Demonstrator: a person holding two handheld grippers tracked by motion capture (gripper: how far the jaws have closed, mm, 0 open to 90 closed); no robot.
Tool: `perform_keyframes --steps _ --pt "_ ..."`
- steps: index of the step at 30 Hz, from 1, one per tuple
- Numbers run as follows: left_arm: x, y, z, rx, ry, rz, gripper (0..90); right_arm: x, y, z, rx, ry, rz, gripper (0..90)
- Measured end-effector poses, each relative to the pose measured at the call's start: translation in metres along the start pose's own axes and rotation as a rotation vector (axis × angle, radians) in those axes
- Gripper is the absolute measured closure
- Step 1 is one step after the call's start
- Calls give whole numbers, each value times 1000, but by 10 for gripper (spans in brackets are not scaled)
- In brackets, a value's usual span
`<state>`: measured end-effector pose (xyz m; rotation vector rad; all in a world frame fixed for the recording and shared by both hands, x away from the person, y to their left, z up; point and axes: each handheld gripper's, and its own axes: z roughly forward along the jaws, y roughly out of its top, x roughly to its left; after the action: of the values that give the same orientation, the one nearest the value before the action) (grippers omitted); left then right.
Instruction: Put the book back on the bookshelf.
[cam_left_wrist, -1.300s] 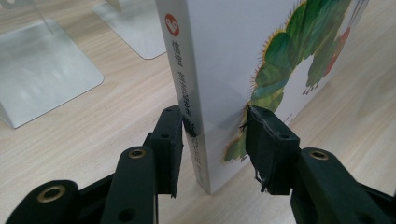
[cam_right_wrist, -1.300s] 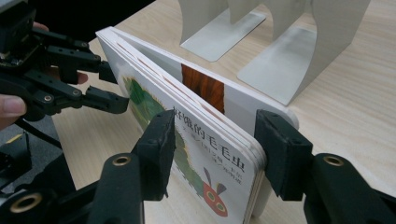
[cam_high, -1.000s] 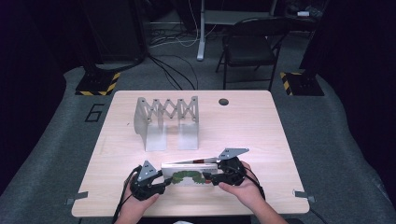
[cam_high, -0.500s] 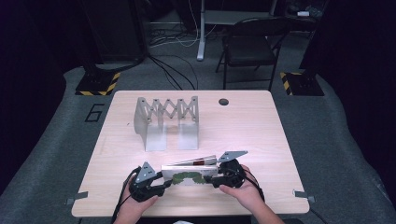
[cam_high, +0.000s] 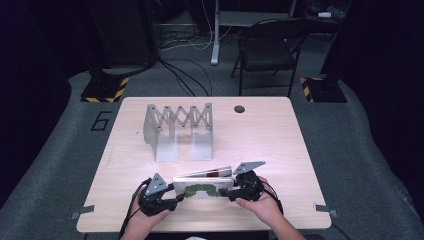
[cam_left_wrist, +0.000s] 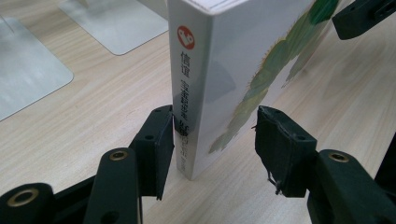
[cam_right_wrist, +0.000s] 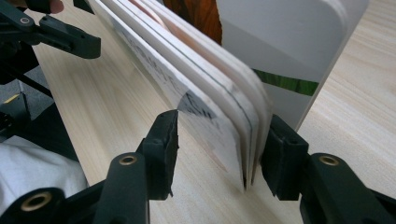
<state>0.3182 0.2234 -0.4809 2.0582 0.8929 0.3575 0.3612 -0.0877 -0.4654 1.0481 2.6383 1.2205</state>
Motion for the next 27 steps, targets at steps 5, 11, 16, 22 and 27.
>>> perform_keyframes --steps 5,11,16,22,27 --pt "1 0 -3 6 1 -4 460 -1 -1 -1 3 -1 2 507" --pt "7 1 -5 -21 24 -17 448 -1 -1 -2 7 0 7 505" --pt "9 1 -5 -29 32 -26 434 -1 -1 -1 6 0 8 504" --pt "10 3 -3 -29 17 -23 424 -2 -2 -1 7 0 9 504" --pt "9 8 2 -29 -15 6 403 -3 -4 0 11 -2 21 504"
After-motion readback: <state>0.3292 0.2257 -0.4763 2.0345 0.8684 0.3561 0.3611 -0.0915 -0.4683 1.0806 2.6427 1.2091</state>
